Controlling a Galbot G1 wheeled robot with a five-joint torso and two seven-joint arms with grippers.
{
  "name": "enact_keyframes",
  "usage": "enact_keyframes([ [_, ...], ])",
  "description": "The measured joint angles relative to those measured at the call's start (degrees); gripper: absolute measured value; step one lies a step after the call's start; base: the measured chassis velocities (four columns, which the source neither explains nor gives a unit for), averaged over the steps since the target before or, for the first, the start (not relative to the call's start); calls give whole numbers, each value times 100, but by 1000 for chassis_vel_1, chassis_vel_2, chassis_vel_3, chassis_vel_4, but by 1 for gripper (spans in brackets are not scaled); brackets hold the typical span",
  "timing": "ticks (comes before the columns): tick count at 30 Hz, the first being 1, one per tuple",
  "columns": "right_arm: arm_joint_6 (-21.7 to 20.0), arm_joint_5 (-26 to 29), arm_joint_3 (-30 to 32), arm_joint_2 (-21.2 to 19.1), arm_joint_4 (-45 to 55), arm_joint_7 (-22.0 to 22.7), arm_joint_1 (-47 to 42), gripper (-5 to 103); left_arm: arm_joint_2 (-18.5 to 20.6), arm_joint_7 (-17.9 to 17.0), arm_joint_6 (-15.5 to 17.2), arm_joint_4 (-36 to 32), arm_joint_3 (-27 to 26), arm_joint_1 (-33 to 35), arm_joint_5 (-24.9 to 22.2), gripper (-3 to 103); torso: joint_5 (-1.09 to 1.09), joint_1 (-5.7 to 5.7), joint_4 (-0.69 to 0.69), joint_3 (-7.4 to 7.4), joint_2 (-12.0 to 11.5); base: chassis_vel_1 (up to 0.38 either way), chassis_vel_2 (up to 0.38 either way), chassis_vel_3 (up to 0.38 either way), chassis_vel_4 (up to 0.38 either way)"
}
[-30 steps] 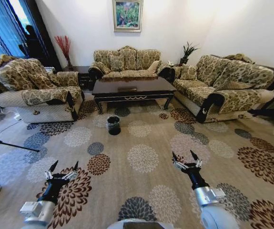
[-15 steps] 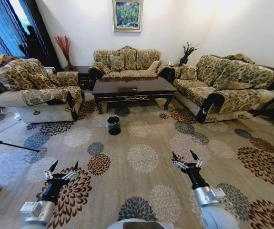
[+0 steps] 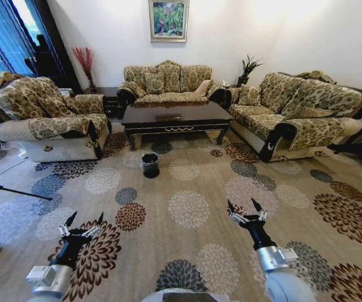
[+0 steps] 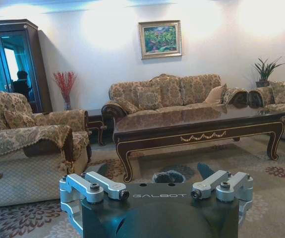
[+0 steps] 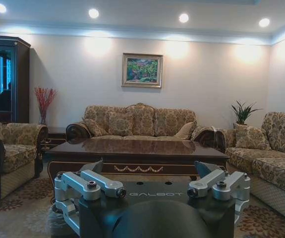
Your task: Move to the front of the table and pick up the trash from the floor, then place it into the trash bin.
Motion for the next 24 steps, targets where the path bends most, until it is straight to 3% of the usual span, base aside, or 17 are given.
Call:
enact_keyframes([
  [24, 0, 0, 0, 0, 0, 0, 0, 100, 0, 0, 0, 0, 0, 0, 0, 100, 0, -8, 0, -9, -18, 0, 0, 0, 0],
])
